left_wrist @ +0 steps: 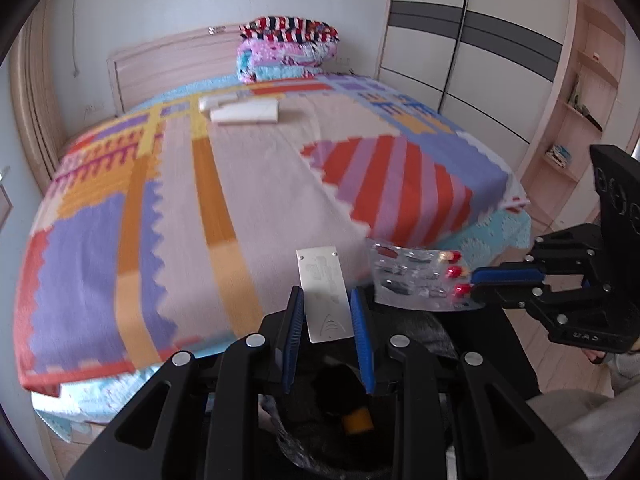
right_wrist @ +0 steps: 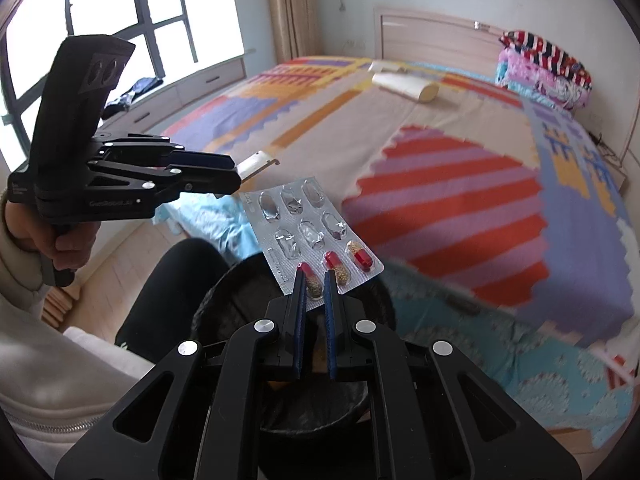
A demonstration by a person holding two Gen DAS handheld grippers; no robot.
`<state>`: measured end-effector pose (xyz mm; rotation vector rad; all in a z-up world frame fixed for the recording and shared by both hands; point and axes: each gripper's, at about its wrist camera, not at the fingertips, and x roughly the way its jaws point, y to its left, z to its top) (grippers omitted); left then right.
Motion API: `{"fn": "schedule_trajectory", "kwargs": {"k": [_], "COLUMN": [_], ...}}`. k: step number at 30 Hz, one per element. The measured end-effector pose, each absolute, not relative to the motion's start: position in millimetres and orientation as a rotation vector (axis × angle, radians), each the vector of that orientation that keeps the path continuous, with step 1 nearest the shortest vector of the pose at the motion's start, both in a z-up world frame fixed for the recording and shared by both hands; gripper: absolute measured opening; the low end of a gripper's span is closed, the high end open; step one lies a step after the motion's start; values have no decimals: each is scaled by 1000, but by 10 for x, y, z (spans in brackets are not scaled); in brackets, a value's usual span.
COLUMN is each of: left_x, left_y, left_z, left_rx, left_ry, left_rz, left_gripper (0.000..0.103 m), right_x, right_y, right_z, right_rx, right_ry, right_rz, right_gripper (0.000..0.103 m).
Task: Collect trash
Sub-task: 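Carry the white card and blister pack down over the bin, then open both tools over the bin, dropping the card and blister pack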
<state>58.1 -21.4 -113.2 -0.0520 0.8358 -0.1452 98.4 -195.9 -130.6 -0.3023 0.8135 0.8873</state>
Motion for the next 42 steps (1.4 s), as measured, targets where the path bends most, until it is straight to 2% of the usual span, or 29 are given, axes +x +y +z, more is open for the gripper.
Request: {"fn": "schedule_trajectory", "kwargs": {"k": [8, 23, 35, 36, 39, 42], "left_x": [530, 623, 702, 703, 704, 693], "left_y": [-325, -282, -182, -178, -166, -163], "left_z": [-1532, -2266, -2375, -2368, -2329, -2264], "left_rx": [-83, -130, -174, -176, -188, -194], "left_ry": [930, 1104, 1131, 1130, 1126, 1112], "left_rz": [-195, -193, -153, -154, -158, -166], "left_gripper": [24, 24, 24, 24, 26, 28], "right_x": [947, 962, 1033, 1041, 1031, 1027], "right_y": [-1968, -1845, -1797, -1800, -1804, -1808], "right_z": [-1731, -2254, -2314, -2306, -2251, -2213], "right_rx": [-313, -389, -377, -372, -367, -362], "right_ry": [945, 1070, 1073, 1069, 1045, 1037], "right_rz": [871, 850, 839, 839, 834, 837], "right_gripper": [9, 10, 11, 12, 33, 34]}}
